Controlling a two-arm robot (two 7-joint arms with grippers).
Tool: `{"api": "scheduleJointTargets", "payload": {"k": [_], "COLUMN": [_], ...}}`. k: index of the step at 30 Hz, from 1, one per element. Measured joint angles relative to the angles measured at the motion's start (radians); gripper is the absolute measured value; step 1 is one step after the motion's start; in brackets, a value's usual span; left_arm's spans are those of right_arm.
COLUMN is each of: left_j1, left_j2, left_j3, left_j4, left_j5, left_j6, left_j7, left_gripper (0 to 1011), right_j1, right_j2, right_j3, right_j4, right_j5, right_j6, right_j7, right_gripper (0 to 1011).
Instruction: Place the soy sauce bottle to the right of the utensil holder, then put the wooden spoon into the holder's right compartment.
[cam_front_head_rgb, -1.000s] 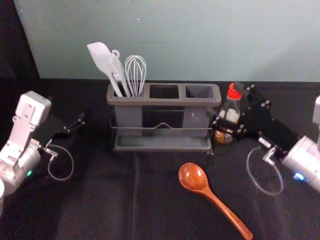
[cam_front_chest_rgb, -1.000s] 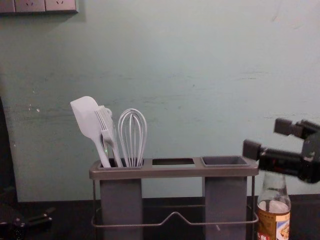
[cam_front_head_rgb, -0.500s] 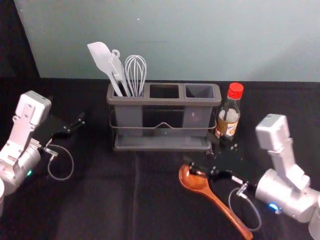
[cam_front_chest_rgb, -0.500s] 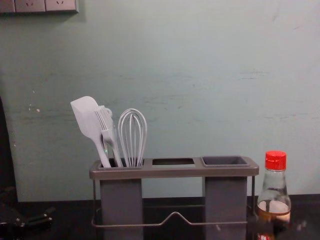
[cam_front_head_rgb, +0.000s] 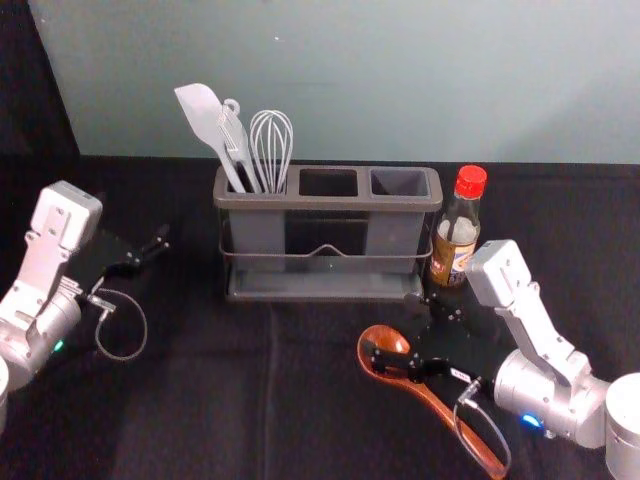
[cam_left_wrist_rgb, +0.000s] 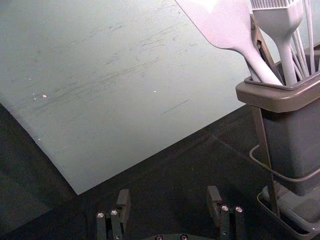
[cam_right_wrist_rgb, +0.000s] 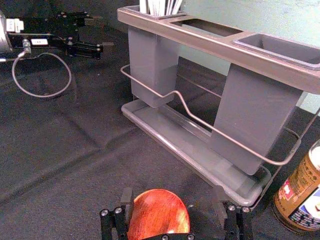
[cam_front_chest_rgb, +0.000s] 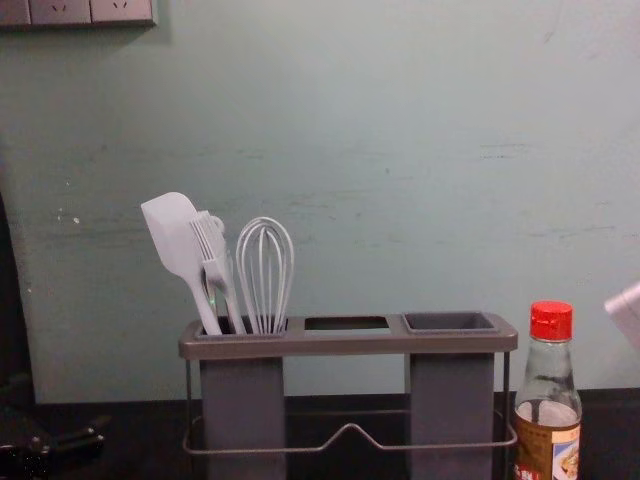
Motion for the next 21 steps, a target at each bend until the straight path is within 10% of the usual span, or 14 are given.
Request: {"api": "scheduleJointTargets", "payload": {"k": [21], "left_j1": [0.000], "left_j2": [0.000], "left_j3": [0.000], "left_j4": [0.000], "left_j5": [0.000], "left_j6": [0.000], "left_j7": [0.000], "left_gripper": [1005], "right_j1": [0.000], "right_j2": [0.000], "right_j3": [0.001], "right_j4": [-0.002], "right_j5": [-0.002], "right_j6": [0.007], "right_j7": [0.002], "right_gripper": [1004]}}
